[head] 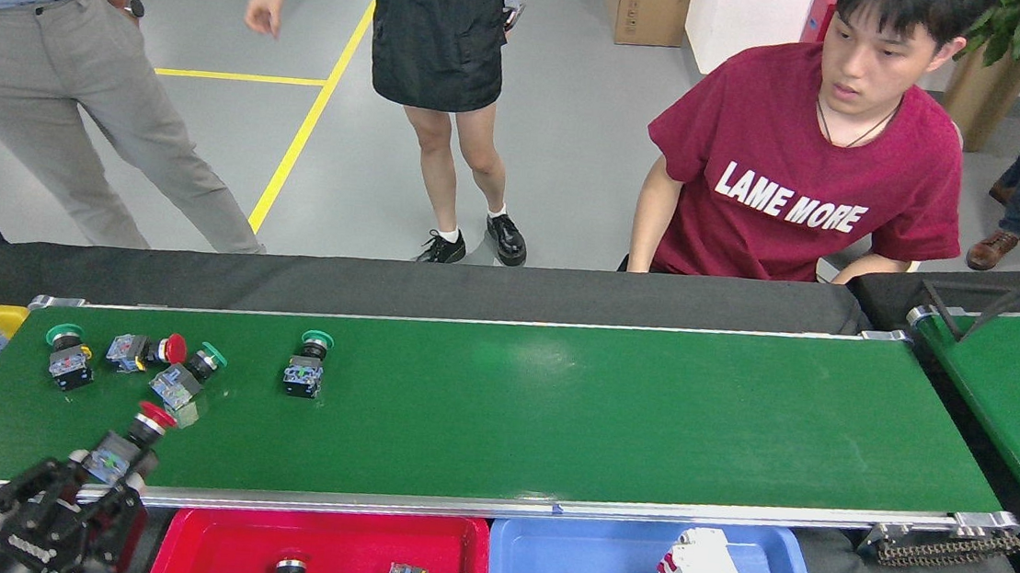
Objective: Pick switch part from conveyor to tray
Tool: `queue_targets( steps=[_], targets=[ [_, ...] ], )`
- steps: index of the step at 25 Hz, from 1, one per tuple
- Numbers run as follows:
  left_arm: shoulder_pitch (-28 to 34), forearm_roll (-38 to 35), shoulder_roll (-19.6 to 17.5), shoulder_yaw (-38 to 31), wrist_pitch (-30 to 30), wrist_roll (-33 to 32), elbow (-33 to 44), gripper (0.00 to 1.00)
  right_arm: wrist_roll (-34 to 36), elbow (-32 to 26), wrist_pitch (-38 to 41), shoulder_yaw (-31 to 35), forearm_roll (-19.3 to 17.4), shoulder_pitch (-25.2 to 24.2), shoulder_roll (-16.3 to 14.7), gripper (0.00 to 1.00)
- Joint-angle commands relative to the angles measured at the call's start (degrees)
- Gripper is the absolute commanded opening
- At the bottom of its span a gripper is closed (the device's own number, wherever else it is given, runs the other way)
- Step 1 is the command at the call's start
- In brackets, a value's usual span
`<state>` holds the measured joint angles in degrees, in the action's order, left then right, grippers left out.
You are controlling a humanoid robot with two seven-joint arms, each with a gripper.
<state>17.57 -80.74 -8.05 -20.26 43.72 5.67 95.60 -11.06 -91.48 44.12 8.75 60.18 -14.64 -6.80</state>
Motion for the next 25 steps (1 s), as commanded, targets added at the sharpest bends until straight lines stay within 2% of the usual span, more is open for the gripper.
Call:
queue_targets(
  steps=[1, 4, 7, 8, 11, 14, 16, 19, 20, 23, 25],
  targets=[
    [1.9, 0.4, 1.7, -0.1, 1.3, 0.0, 2.3, 1.00, -0.4, -1.5, 0.9, 0.3, -0.3, 0.6, 1.2, 0.99],
    [2.5, 0.2, 2.2, -0.7, 1.3, 0.0, 2.0, 1.00, -1.2, -1.9, 0.9, 0.5, -1.2, 1.3, 1.5, 0.98],
    [1.8, 0.3, 2.9, -4.1, 0.2, 0.1, 2.1, 1.00, -1.6, -1.9, 0.9, 0.7, -4.8, 2.2, 0.4, 0.98],
    [1.0, 0.1, 2.9, -5.7, -5.7, 0.1, 2.0, 1.00, -1.7, -2.1, 0.9, 1.4, -6.0, 3.0, 0.0, 0.98],
    [-0.8, -1.3, 0.8, -6.7, -18.2, 0.2, -0.2, 1.00, -1.7, -2.1, 0.9, 4.7, -7.4, 6.8, 0.4, 0.98],
    [-1.6, -1.4, -3.2, -6.8, -21.1, 0.2, -3.9, 1.00, -1.5, -0.3, 0.9, 7.1, -7.4, 12.3, 0.5, 0.97],
    [-2.7, -1.3, -3.6, -6.6, -20.7, 0.1, -4.9, 1.00, -1.5, 2.2, -0.4, 7.1, -7.2, 15.6, 0.0, 0.97],
    [-4.5, -1.2, -5.0, -5.9, -19.7, -0.3, -5.4, 1.00, -1.5, 5.3, -11.1, 6.9, -6.1, 19.5, -0.8, 0.97],
    [-5.5, -1.2, -5.9, -5.8, -17.8, -0.9, -6.0, 1.00, -1.5, 6.1, -14.9, 6.8, -5.0, 20.7, -1.1, 0.97],
    [-13.5, -1.4, -6.8, -4.1, -13.1, -7.0, -9.2, 1.00, -0.9, 7.0, -27.1, 4.7, 2.2, 22.7, -0.2, 0.97],
    [-19.3, -1.7, -6.6, -1.5, -13.7, -10.8, -13.4, 1.00, 1.5, 7.1, -33.1, 1.5, 4.7, 23.1, 1.4, 0.97]
  ],
)
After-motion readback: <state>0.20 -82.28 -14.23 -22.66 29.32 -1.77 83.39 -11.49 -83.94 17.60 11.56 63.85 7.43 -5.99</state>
